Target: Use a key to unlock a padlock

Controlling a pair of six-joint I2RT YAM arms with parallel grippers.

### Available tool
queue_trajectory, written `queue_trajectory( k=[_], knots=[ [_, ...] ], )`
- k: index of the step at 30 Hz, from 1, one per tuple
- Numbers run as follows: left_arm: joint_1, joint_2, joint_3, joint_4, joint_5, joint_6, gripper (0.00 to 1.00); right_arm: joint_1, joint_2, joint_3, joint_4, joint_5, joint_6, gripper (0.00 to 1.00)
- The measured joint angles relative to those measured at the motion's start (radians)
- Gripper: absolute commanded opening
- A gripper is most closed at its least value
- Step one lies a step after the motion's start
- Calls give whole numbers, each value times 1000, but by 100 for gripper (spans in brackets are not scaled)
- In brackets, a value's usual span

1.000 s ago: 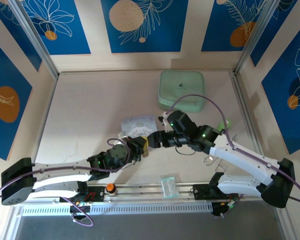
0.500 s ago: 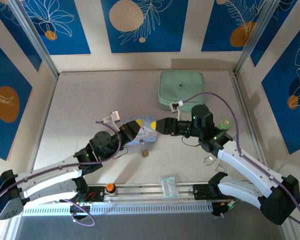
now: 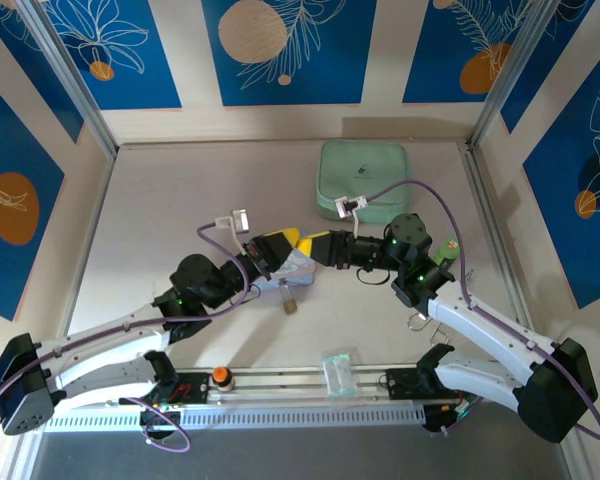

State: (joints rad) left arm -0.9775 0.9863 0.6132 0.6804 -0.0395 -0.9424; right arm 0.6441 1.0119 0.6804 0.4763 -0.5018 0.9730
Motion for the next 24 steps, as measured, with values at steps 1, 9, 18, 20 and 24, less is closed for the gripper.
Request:
queue_trajectory(
  k=[1, 9, 18, 20, 24],
  knots=[
    [0, 8, 3, 8, 5, 0, 0, 0, 0, -7, 21, -1, 4, 38],
    [1, 26, 9, 25, 10, -1, 0, 0, 8, -33, 98, -3, 31, 28],
    [2, 34, 11, 29, 5, -2, 0, 0, 17, -33, 129, -14, 41, 12],
    [5, 40, 11, 29, 3, -2, 0, 0, 25, -33, 142, -15, 48, 3],
    [7, 40, 11, 26, -3, 2, 0, -2, 28, -34, 145, -15, 57, 2]
  ],
)
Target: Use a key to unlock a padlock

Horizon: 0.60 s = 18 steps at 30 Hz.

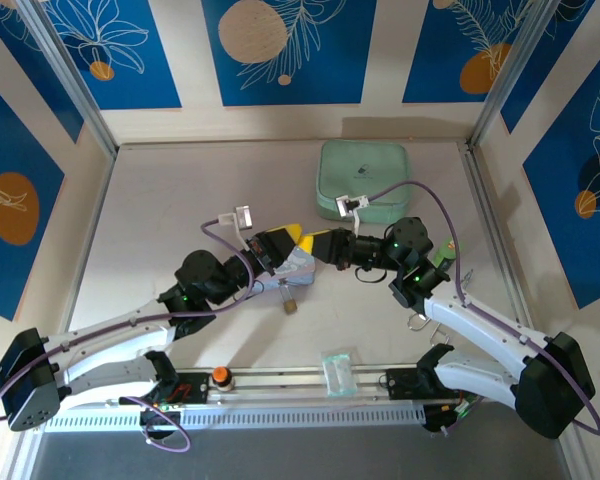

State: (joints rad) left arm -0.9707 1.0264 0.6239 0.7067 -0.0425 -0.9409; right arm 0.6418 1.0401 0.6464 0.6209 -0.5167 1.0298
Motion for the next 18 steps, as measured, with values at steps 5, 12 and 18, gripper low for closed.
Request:
queue_trajectory(
  k=[5, 12, 18],
  knots=[
    [0, 5, 0, -4, -9, 0, 4, -3, 0, -5, 0, 2, 1, 1],
    [0, -11, 0, -53, -64, 8, 93, -13, -1, -27, -17, -1, 0, 0],
    [0, -83, 14, -179, -140, 19, 93, -34, -10, -28, -68, 0, -3, 0]
  ],
)
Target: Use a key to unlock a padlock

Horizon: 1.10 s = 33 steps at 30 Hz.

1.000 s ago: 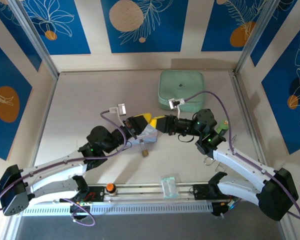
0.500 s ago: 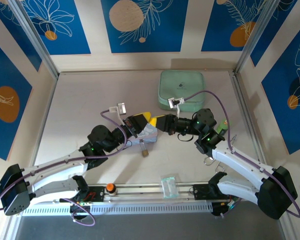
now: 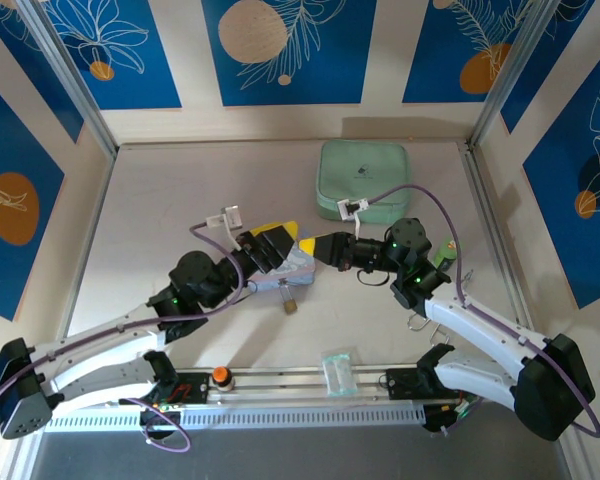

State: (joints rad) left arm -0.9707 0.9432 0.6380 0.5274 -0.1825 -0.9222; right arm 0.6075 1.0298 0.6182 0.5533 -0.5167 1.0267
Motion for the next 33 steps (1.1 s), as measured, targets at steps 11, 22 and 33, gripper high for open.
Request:
queue_trajectory(
  k=[11, 22, 33],
  knots=[
    [-5, 27, 143, -624, -126, 21, 73, -27, -31, 23, -430, 88, -104, 0],
    [-97, 330, 140, -810, -150, 18, 61, -55, -88, 3, -682, 178, -164, 1],
    [-157, 491, 80, -695, -254, -85, 60, -53, -111, -83, -710, 197, -166, 1]
  ],
)
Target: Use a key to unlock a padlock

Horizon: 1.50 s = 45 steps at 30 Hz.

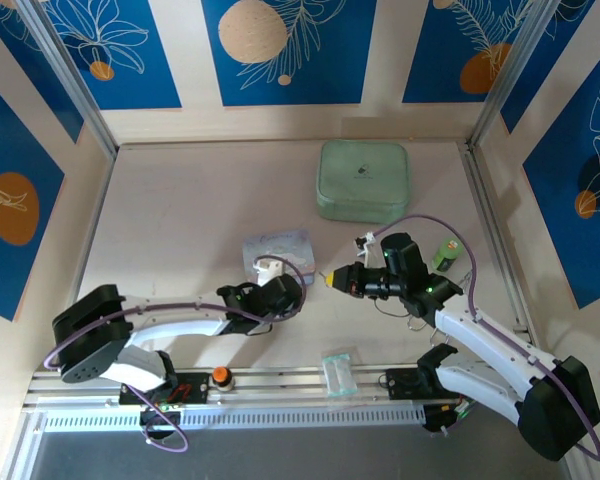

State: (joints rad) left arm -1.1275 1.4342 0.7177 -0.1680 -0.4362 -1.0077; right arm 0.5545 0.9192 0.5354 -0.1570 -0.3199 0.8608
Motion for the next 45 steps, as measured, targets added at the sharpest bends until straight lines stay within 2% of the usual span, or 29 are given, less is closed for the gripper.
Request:
queue_trajectory(
  k=[16, 18, 30, 36, 45],
  knots=[
    [-1, 156, -43, 184, -24, -86, 51, 6, 0, -27, 14, 3, 3, 1],
    [-1, 168, -41, 184, -32, -103, 44, 6, 0, -27, 14, 3, 4, 1],
    [-4, 180, -39, 190, -62, -147, 18, 13, -7, -87, 54, 2, 41, 1],
    [-5, 177, -43, 208, -42, -166, 11, 17, 16, -148, 136, -14, 91, 1],
    [-5, 75, -106, 261, 13, -251, 9, 57, 135, -218, 252, -27, 195, 1]
  ],
)
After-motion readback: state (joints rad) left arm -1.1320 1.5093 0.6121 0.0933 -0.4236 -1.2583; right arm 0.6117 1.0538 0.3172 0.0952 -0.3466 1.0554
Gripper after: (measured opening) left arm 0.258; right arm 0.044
